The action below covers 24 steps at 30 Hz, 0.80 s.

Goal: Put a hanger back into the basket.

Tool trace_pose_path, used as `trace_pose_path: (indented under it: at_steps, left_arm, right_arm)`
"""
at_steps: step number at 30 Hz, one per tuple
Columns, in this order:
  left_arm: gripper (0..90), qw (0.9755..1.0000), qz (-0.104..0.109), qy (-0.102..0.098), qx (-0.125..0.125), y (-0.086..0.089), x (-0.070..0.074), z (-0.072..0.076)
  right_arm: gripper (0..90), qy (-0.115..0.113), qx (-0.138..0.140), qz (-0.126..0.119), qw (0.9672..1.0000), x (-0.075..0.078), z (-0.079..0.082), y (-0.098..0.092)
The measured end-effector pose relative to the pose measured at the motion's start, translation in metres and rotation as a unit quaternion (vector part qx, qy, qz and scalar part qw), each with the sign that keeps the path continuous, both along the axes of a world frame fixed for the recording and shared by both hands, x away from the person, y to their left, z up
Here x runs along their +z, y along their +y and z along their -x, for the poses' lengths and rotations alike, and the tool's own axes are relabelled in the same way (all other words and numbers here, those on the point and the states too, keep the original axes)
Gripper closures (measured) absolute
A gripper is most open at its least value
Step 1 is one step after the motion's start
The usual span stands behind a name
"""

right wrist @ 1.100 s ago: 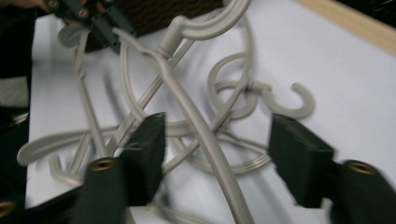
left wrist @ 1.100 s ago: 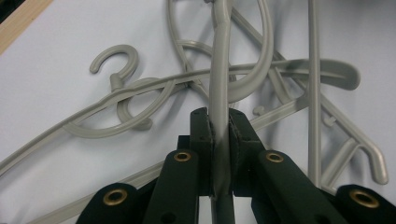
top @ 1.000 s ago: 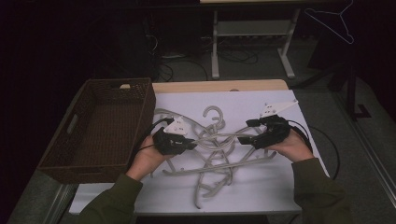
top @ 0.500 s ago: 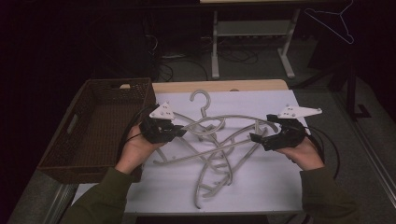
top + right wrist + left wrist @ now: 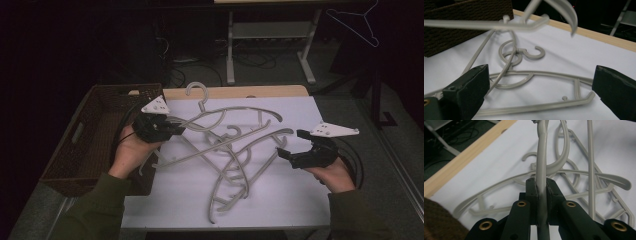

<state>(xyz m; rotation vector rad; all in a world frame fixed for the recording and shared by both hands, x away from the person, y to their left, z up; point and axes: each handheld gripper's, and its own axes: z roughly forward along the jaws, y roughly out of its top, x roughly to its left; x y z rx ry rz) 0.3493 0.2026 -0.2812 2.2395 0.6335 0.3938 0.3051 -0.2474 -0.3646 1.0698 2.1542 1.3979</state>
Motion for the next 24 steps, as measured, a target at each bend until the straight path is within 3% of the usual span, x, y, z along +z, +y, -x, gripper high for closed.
trace_pose_path:
  at_steps: [13,18,24]
  left_arm:
    - [82.9,0.9981,0.013,-0.022,0.056,0.055,0.035,0.0]
    - [82.9,0.9958,0.018,-0.032,0.084,0.085,0.044,-0.002]
    - [82.9,0.992,0.02,-0.033,0.121,0.117,0.044,-0.004]
  right_arm:
    - [1.0,0.009,-0.017,0.001,0.9998,-0.017,0.016,-0.003]
    - [1.0,0.01,-0.023,0.001,0.9997,-0.02,0.018,-0.006]
    - [1.0,0.01,-0.027,0.003,0.9996,-0.022,0.016,-0.007]
